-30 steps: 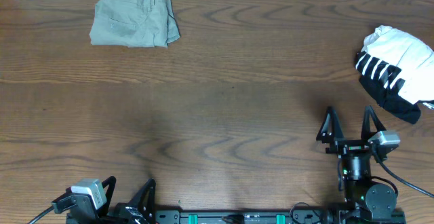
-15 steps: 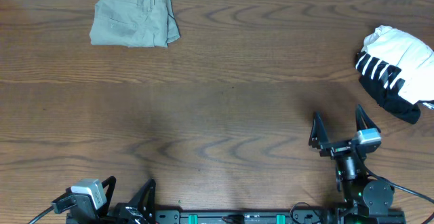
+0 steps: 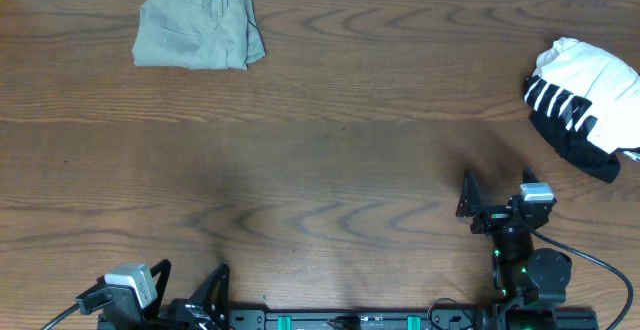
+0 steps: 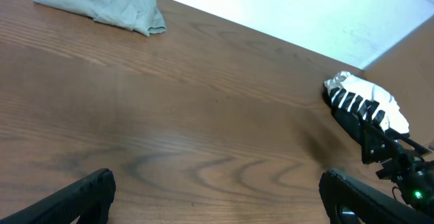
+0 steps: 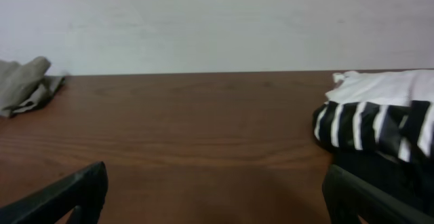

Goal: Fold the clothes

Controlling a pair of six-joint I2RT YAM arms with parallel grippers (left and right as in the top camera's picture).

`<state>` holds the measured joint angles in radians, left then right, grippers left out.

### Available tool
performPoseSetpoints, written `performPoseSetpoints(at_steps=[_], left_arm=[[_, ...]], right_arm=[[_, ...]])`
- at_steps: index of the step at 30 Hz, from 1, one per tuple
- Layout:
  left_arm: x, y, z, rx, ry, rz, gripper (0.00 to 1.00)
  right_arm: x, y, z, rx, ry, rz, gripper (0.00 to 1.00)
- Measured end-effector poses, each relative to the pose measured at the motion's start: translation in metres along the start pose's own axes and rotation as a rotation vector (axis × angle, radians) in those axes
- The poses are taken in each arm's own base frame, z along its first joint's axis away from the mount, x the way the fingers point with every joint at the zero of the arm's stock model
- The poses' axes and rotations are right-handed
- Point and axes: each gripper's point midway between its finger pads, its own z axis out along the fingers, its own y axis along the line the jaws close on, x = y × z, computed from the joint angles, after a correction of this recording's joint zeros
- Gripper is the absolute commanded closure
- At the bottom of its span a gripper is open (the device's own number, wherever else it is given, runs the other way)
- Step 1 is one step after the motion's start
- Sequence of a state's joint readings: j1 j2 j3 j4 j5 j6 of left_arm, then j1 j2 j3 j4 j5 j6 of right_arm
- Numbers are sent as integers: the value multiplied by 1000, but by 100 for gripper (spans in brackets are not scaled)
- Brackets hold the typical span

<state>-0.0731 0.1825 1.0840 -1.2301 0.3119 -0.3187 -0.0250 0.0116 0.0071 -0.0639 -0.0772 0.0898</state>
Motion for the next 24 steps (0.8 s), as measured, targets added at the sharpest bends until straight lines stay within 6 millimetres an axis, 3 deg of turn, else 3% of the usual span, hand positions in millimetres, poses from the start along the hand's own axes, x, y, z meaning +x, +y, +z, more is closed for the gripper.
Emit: performPoseSetpoints(at_steps=[24], left_arm=[[0,0,0,0,0,0,2]], right_arm=[[0,-4,0,26,0,0,1]])
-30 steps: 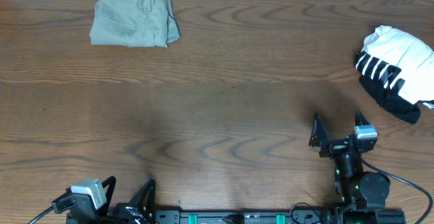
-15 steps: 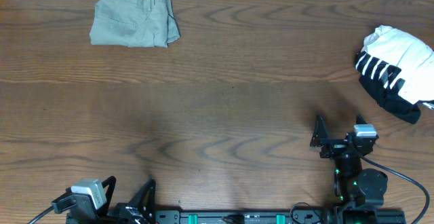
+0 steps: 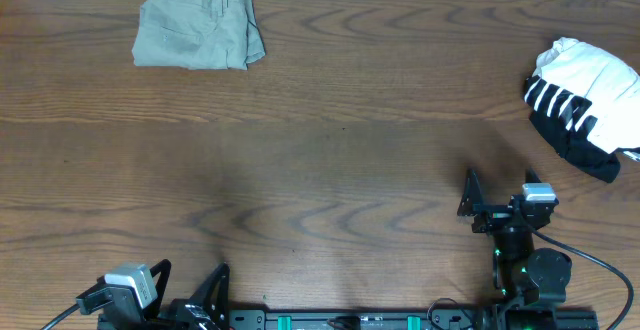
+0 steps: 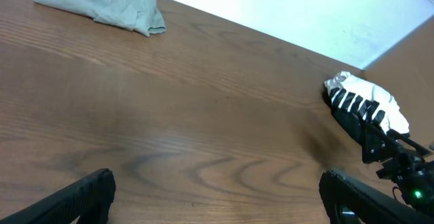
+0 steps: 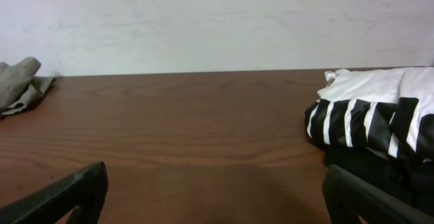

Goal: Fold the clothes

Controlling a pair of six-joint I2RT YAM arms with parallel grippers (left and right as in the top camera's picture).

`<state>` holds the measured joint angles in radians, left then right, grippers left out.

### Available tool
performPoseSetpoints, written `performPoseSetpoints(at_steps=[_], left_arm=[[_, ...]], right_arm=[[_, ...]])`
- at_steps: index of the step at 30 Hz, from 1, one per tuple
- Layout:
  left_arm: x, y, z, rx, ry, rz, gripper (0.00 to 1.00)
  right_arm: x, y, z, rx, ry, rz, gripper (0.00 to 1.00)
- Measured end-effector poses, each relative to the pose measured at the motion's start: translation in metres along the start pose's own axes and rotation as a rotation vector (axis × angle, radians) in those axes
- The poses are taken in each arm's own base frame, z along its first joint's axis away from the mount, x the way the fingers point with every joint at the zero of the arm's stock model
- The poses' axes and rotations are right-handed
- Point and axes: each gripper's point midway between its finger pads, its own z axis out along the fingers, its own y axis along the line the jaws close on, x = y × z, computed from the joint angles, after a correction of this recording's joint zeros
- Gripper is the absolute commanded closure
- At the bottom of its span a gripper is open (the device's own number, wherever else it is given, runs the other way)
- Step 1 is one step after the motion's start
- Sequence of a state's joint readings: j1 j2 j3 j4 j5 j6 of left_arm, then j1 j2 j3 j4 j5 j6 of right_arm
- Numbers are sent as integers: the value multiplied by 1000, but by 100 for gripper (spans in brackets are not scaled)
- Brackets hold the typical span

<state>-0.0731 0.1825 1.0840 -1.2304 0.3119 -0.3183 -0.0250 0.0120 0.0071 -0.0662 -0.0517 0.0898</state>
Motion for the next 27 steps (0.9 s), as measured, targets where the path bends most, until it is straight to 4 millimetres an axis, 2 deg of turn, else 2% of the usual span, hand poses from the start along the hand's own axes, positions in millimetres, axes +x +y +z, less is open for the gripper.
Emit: performPoseSetpoints(at_steps=[11,13,16,18,21,27], left_arm=[[-2,1,0,-4,-9,2,2],[-8,-2,1,6,-34,9,2],[-29,-9,9,44,-117,33,2],[-46,-12,21,73,-188,54,2],[-55,-8,47,90,-233,67,2],[-39,17,108,89,-250,71,2]], right_arm=[[0,0,0,0,0,0,1],[0,0,0,0,0,0,1],[0,0,0,0,1,0,1],[0,0,0,0,0,0,1],[0,0,0,0,0,0,1],[0,0,0,1,1,0,1]])
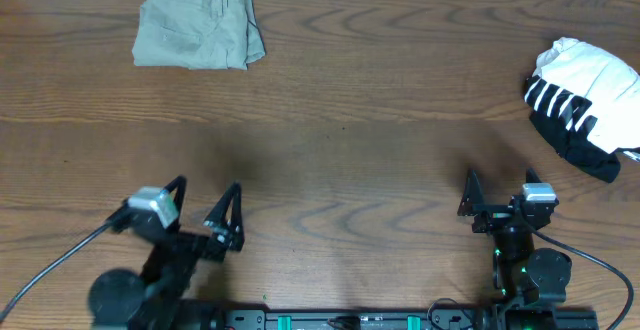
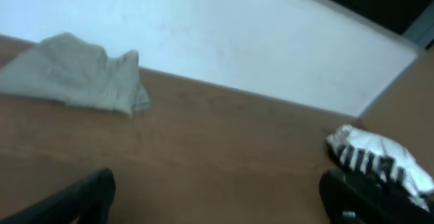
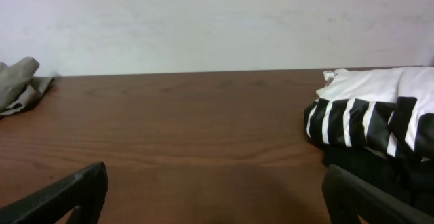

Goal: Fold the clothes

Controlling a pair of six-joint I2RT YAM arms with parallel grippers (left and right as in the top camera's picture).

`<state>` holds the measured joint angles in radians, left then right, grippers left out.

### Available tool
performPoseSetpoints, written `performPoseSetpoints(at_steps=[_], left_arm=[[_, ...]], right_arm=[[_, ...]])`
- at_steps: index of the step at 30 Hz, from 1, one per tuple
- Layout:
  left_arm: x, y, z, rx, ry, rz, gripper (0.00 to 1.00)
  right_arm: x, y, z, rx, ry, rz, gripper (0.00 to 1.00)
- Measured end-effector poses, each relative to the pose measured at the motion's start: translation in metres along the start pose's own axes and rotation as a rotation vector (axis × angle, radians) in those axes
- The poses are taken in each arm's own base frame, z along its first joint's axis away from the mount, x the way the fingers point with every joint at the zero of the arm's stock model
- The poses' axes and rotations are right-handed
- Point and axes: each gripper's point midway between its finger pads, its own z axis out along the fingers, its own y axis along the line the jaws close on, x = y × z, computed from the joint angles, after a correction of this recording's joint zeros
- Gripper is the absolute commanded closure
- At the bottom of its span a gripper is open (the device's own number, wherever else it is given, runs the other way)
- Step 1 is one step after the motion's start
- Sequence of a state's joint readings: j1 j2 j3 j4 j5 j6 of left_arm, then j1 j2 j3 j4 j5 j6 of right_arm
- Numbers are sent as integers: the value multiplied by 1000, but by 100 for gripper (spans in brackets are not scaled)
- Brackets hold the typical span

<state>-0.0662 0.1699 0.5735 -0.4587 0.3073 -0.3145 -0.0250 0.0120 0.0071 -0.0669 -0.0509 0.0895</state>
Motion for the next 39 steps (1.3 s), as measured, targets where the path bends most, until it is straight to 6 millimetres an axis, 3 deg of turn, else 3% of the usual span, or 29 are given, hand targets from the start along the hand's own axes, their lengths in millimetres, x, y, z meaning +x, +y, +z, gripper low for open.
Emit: performPoseSetpoints(at_steps=[11,21,30,35,39], left_arm=[[44,41,23,-50,-71,102,2],[46,44,26,-61,-76,338,2],[59,56,41,-58,-117,390,2],[77,65,48,-63,-90,378,2],[76,66,51,-56,-127,389,2]], right_arm=[[0,0,0,0,0,0,1],[0,0,0,0,0,0,1],[0,0,0,0,0,0,1],[0,0,0,0,0,0,1],[0,0,0,0,0,0,1]])
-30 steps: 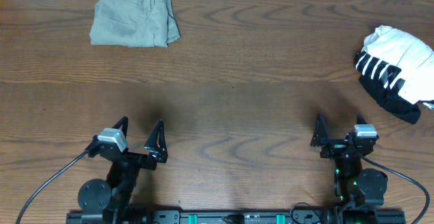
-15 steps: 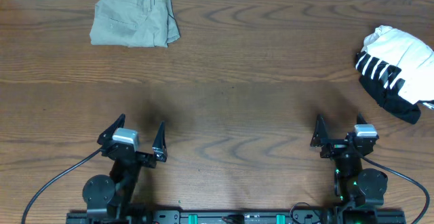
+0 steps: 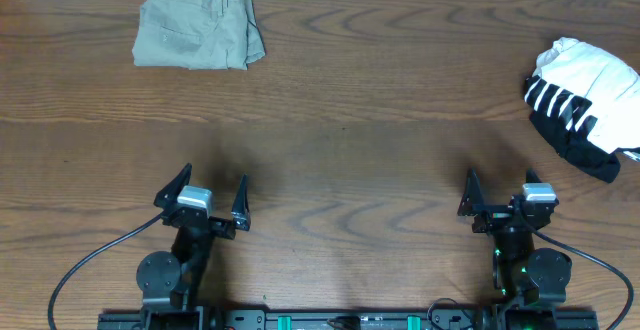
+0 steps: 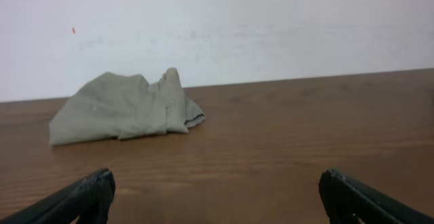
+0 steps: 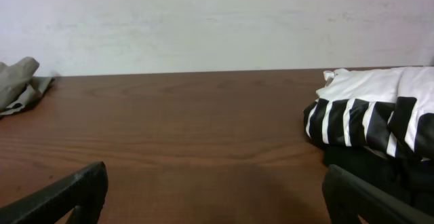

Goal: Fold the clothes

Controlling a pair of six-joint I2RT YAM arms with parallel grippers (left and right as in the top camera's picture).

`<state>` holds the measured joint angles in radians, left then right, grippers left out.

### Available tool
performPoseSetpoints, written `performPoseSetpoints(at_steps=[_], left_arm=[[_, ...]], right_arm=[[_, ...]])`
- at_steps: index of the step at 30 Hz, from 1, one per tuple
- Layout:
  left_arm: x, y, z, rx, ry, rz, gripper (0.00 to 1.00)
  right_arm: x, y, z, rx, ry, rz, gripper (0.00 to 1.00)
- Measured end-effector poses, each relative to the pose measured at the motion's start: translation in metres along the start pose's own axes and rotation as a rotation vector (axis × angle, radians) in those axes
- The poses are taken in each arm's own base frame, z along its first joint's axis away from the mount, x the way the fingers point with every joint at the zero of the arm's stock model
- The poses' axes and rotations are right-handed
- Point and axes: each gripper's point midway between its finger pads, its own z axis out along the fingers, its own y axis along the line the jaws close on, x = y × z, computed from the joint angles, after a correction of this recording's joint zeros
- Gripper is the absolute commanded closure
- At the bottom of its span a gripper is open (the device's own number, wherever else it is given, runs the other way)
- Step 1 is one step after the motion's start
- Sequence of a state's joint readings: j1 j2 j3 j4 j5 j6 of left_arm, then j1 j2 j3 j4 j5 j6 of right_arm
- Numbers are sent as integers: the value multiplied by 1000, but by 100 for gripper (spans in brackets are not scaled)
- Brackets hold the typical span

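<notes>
A folded khaki garment [image 3: 197, 38] lies at the far left of the table; it also shows in the left wrist view as the khaki garment [image 4: 122, 115] and at the edge of the right wrist view [image 5: 20, 81]. A crumpled black-and-white striped garment [image 3: 583, 105] sits at the right edge, the same striped garment [image 5: 380, 125] close to my right gripper. My left gripper [image 3: 207, 195] stands open near the front left, nothing between its fingers. My right gripper [image 3: 497, 192] stands open near the front right, empty.
The brown wooden table [image 3: 340, 140] spans the whole view, with a white wall [image 4: 217, 20] behind its far edge. Cables [image 3: 95, 260] trail from the arm bases along the front edge.
My left gripper has swung to point straight at the far edge, so its view now faces the khaki garment. The right arm and both garments have not moved.
My left arm was tucked at the front left corner, looking across the table toward the striped garment. Then it had risen and come forward, and now it stands upright facing the khaki garment. My right gripper turned slightly early on, then stayed put.
</notes>
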<state>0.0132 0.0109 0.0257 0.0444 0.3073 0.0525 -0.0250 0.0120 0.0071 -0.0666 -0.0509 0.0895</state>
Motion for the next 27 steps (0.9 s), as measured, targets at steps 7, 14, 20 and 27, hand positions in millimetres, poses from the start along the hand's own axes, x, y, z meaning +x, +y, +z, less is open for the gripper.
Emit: performPoseSetpoints(at_steps=[7,14,20,27], left_arm=[[8,0,1,0,14,-4,2],[15,3,0,-16,51,-13,2],[15,3,0,-19,52,-13,2],[15,3,0,-19,52,-13,2]], right_arm=[[0,0,0,0,0,0,1],[0,0,0,0,0,0,1],[0,0,0,0,0,0,1],[0,0,0,0,0,0,1]])
